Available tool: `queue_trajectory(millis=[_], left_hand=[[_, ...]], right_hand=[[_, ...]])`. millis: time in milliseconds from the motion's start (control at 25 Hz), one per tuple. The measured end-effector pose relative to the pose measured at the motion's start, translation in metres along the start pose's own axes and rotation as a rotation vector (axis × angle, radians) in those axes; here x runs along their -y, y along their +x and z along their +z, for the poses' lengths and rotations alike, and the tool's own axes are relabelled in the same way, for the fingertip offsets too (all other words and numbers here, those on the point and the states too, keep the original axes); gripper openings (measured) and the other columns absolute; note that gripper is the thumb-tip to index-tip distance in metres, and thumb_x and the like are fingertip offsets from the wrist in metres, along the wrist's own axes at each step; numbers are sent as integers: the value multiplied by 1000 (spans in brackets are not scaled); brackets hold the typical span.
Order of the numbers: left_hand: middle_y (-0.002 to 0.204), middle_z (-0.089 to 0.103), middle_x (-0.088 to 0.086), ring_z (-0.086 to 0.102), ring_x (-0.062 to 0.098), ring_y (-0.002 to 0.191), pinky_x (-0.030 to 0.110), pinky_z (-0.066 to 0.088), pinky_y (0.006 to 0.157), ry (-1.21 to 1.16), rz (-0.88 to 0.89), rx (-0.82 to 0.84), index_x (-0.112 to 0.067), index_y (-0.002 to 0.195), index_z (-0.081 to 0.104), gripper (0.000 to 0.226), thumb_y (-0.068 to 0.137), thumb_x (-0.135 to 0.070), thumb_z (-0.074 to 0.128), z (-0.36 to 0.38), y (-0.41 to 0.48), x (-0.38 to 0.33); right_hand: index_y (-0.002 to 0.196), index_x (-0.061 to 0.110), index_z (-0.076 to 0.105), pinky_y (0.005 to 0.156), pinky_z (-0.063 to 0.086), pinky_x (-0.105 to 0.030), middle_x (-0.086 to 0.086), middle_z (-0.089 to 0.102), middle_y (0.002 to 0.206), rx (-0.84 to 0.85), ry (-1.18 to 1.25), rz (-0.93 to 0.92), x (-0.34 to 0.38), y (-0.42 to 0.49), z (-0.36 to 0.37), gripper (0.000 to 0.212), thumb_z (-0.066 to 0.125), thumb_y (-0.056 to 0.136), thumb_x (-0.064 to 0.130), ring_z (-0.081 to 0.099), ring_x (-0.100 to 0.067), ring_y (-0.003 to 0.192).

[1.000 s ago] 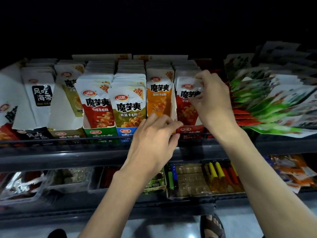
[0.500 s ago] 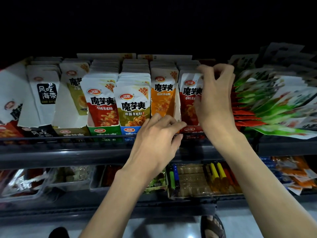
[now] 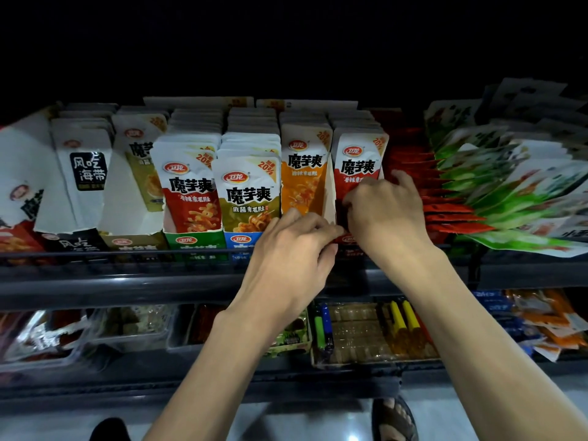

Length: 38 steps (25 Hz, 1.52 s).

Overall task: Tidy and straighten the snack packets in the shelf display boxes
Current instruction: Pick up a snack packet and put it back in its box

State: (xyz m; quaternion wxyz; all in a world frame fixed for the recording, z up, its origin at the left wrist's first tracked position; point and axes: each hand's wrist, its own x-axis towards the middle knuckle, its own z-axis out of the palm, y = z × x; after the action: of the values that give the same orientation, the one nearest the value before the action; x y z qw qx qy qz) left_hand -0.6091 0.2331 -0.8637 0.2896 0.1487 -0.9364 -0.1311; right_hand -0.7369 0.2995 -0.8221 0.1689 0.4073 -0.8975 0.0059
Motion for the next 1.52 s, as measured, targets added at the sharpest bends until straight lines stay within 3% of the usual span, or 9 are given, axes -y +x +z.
queue_trajectory(millis=[360, 480, 560, 680, 800, 920, 1160, 1360, 1520], left_hand=[[112, 66, -8, 50, 15, 104, 34, 43, 88, -16, 14, 17, -22, 121, 68, 29, 94, -23, 59, -2, -2, 1], [111, 67, -8, 53, 15, 104, 37, 46, 88, -8, 24, -8, -22, 117, 69, 26, 93, -22, 60, -5, -4, 0], [105, 70, -7, 58, 14, 98, 37, 49, 84, -9, 35, -100, -20, 108, 73, 20, 91, -16, 62, -11, -6, 2], [97, 72, -3, 62, 9, 87, 27, 52, 77, -85, -32, -341, -14, 100, 73, 17, 90, -8, 61, -29, -10, 9], [87, 70, -5, 61, 7, 75, 27, 49, 65, -226, -245, -555, -16, 95, 72, 16, 91, -9, 57, -50, -15, 20], [81, 66, -9, 60, 14, 72, 40, 51, 63, -270, -477, -640, -24, 93, 68, 15, 91, -19, 54, -66, -21, 38], [106, 64, 2, 59, 29, 93, 37, 42, 68, 216, -643, -351, -21, 93, 69, 12, 89, -24, 58, -85, -37, 65], [106, 66, 5, 59, 32, 92, 32, 33, 68, 230, -664, -303, -14, 89, 72, 20, 90, -27, 56, -92, -40, 64], [106, 66, -1, 58, 27, 93, 32, 36, 69, 159, -690, -298, -22, 90, 69, 18, 90, -31, 54, -92, -39, 69]], right_hand=[[114, 25, 71, 122, 3, -42, -3, 56, 128, 46, 21, 6, -1, -2, -4, 25, 54, 95, 27, 54, -21, 121], [114, 22, 70, 116, 22, -41, -5, 58, 122, 38, 47, 14, 0, -3, -6, 24, 55, 95, 22, 56, -24, 117], [109, 19, 71, 92, 43, -38, -6, 63, 112, -74, 95, 38, 3, -6, -13, 21, 55, 95, 17, 62, -29, 101], [103, 18, 70, 66, 47, -34, -4, 67, 99, -336, 321, 29, 8, -11, -30, 17, 54, 96, 17, 66, -29, 85], [107, 20, 70, 75, 53, -40, 2, 67, 101, -438, 650, -119, 21, -12, -45, 18, 54, 98, 20, 65, -18, 92], [114, 20, 69, 79, 51, -35, 4, 65, 104, -463, 743, -253, 44, -12, -51, 21, 55, 97, 20, 62, -13, 95], [129, 15, 60, 71, 56, -38, -5, 54, 125, -437, 503, -385, 99, -13, -46, 36, 61, 95, 26, 60, -24, 103], [133, 13, 54, 78, 54, -39, -8, 48, 131, -365, 447, -391, 126, -11, -33, 47, 68, 88, 18, 53, -26, 114], [119, 15, 55, 71, 50, -30, -5, 48, 122, -381, 640, -343, 129, -10, -34, 34, 68, 88, 14, 55, -20, 104]])
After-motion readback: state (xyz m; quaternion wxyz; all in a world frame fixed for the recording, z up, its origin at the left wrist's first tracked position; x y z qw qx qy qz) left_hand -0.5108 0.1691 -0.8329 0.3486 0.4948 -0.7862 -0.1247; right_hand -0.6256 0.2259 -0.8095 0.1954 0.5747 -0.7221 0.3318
